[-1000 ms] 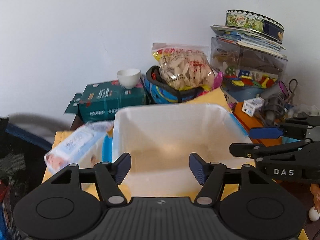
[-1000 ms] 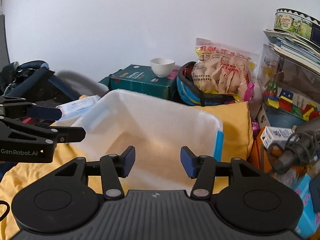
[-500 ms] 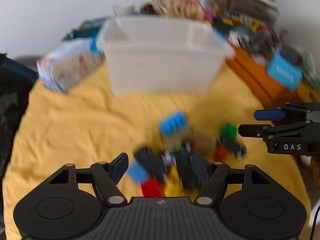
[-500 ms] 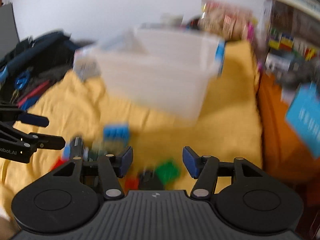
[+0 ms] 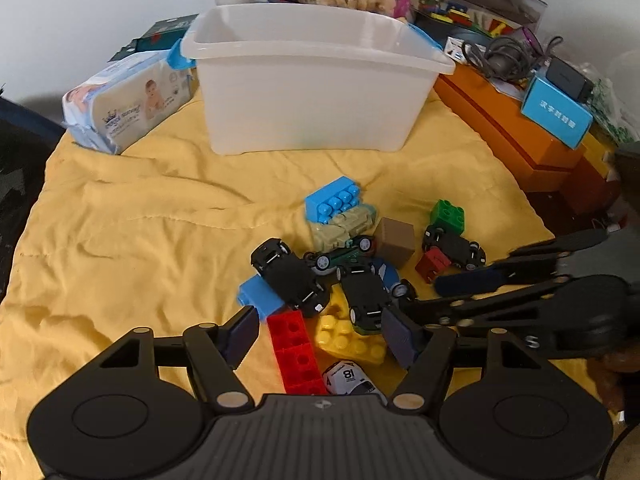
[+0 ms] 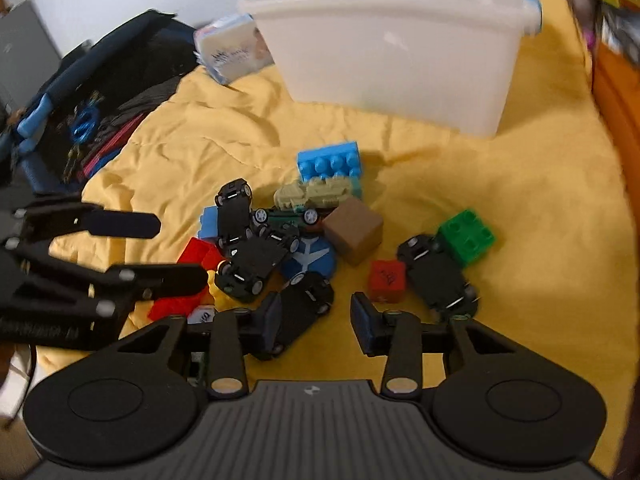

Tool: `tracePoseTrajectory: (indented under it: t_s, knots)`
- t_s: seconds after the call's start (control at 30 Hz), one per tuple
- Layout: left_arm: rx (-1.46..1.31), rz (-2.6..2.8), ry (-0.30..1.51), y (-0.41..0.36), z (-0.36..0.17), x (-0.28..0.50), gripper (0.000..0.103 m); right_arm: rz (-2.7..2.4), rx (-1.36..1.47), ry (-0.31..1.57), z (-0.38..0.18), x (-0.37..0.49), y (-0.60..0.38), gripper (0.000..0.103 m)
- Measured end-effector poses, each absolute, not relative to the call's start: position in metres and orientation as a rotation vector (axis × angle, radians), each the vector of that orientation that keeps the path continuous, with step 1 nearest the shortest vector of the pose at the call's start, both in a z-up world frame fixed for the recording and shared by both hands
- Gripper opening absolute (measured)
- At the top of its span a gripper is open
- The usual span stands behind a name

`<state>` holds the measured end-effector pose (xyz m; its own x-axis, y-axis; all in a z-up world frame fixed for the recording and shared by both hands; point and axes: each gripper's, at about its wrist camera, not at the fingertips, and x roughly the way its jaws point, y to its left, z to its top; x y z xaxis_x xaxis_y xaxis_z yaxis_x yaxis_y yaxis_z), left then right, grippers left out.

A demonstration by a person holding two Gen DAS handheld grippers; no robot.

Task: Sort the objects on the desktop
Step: 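Return both tools to the toy pile and grasp the white race car with the right tool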

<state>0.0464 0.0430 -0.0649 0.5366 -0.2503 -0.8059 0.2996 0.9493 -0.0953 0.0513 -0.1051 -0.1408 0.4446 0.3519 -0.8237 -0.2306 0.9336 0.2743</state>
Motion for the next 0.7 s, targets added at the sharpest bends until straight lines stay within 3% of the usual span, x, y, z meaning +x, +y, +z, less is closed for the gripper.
tracePoseTrajectory:
  t_s: [0.13, 0.17, 0.23, 0.27, 0.47, 0.57, 0.6, 0.63, 0.7]
  knots:
    - [0.064, -0.359, 0.955, 0.042, -0.066, 0.054, 0.071, 0.373, 0.270, 1.085, -0.155, 0.057, -0.109, 0.042]
    - [0.065, -0.365, 0.957, 0.042, -0.067, 0.056, 0.070, 0.374, 0.271, 1.074, -0.154, 0.056, -0.108, 0.031]
    - [0.060, -0.381, 0.965, 0.043, -0.068, 0.060, 0.068, 0.363, 0.236, 1.065, -0.148, 0.054, -0.105, 0.030]
    - [0.056, -0.394, 0.971, 0.043, -0.069, 0.063, 0.068, 0.358, 0.192, 1.048, -0.142, 0.048, -0.104, 0.020]
    - [0.088, -0.460, 0.995, 0.026, -0.076, 0.072, 0.067, 0.251, 0.016, 1.011, -0.125, 0.018, -0.118, 0.019]
    - [0.124, -0.466, 1.015, 0.014, -0.084, 0.077, 0.059, 0.191, -0.051, 1.017, -0.122, 0.007, -0.133, 0.019]
    - [0.118, -0.467, 1.020, 0.012, -0.086, 0.079, 0.051, 0.168, -0.103, 1.015, -0.121, 0.004, -0.136, 0.019]
    - [0.116, -0.467, 1.022, 0.010, -0.088, 0.080, 0.032, 0.146, -0.155, 1.012, -0.121, 0.000, -0.138, 0.019]
    - [0.149, -0.462, 1.027, 0.005, -0.091, 0.079, 0.033, 0.103, -0.255, 1.009, -0.124, -0.003, -0.141, 0.019]
